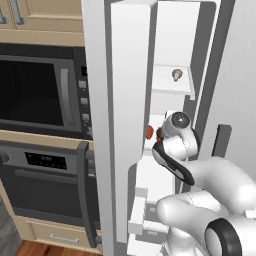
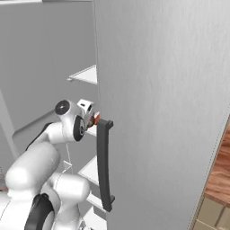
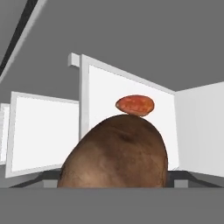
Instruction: Take the potato and mushroom from the highest rack and move them to the second highest rack where the tangerine and sweet potato are located, to maximize freezer space. Close the freezer door after rearranging.
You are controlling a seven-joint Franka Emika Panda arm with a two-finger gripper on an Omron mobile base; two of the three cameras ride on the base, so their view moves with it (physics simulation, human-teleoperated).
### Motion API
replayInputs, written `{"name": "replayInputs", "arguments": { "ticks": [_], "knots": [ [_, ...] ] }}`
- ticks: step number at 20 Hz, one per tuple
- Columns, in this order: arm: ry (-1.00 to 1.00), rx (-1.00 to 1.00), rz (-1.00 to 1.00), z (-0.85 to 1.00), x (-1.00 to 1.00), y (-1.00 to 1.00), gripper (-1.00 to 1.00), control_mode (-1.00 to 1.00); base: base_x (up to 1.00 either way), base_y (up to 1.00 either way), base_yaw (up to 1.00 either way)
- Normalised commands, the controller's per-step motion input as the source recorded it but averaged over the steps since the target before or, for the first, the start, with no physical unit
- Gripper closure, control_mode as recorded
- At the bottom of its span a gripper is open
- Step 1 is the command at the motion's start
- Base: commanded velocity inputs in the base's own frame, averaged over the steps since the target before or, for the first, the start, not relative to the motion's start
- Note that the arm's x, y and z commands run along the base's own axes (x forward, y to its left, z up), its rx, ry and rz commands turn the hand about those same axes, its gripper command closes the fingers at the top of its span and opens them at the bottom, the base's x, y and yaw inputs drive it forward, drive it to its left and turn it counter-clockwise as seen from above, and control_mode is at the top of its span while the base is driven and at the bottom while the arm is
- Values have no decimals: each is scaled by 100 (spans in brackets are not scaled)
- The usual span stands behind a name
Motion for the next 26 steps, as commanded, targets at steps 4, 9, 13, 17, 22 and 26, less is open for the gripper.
{"name": "replayInputs", "arguments": {
  "ticks": [4,9,13,17,22,26],
  "knots": [
    [0,0,0,0,33,-2,100,-100,0,0,0],
    [0,0,-3,-3,42,-4,100,-100,0,0,0],
    [0,0,-8,-3,46,-2,100,-100,0,0,0],
    [0,0,-9,-10,40,-3,100,-100,0,0,0],
    [0,0,-6,-21,36,-12,100,-100,0,0,0],
    [0,0,-4,-22,44,-14,100,-100,0,0,0]
  ]
}}
